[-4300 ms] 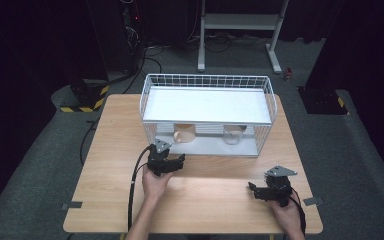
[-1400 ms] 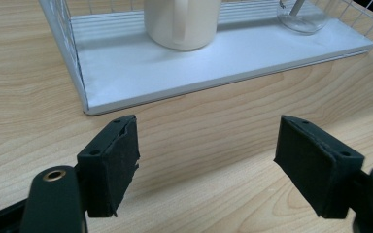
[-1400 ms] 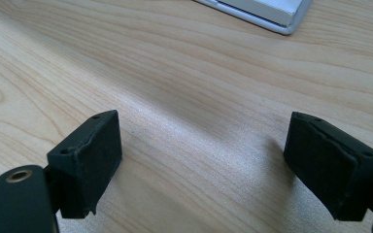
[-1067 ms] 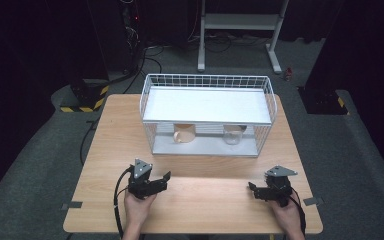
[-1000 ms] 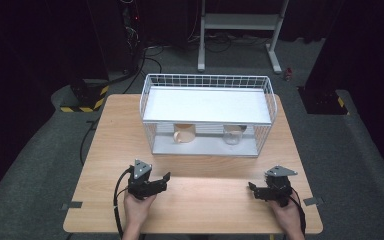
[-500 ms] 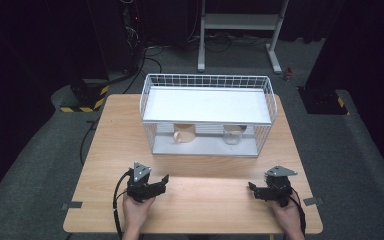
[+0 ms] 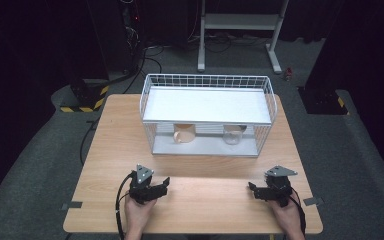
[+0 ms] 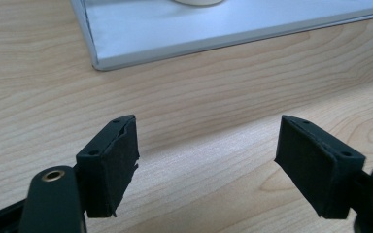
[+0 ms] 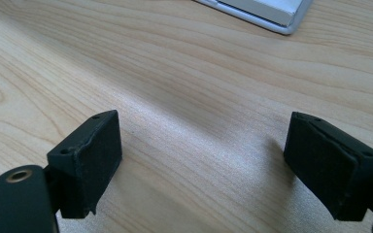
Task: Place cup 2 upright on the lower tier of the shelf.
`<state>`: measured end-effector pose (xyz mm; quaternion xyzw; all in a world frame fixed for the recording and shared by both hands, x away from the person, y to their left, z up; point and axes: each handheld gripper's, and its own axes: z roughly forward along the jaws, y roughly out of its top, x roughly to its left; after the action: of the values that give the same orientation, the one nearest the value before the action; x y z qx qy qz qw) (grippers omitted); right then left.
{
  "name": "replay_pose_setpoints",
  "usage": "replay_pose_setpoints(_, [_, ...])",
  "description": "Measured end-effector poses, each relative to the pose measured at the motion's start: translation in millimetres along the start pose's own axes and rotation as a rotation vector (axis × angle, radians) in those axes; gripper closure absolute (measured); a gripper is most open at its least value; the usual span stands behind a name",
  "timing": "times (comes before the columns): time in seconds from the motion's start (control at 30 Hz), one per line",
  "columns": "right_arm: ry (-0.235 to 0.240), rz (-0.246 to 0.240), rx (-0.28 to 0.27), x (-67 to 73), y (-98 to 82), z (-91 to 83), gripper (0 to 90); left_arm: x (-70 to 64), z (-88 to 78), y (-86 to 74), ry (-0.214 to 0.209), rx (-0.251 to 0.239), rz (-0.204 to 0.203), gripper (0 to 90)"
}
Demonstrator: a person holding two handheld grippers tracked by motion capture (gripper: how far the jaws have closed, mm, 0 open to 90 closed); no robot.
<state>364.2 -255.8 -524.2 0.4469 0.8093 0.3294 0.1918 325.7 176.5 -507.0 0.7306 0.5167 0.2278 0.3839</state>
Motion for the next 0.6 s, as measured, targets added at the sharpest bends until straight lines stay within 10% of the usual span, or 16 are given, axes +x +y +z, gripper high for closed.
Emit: replay_pose_setpoints(0.6, [0.0,0.0,0.0,0.0,0.0,0.0,13.5,-4.5,15.5,-7.1,0.014,0.046,0.014,23.4])
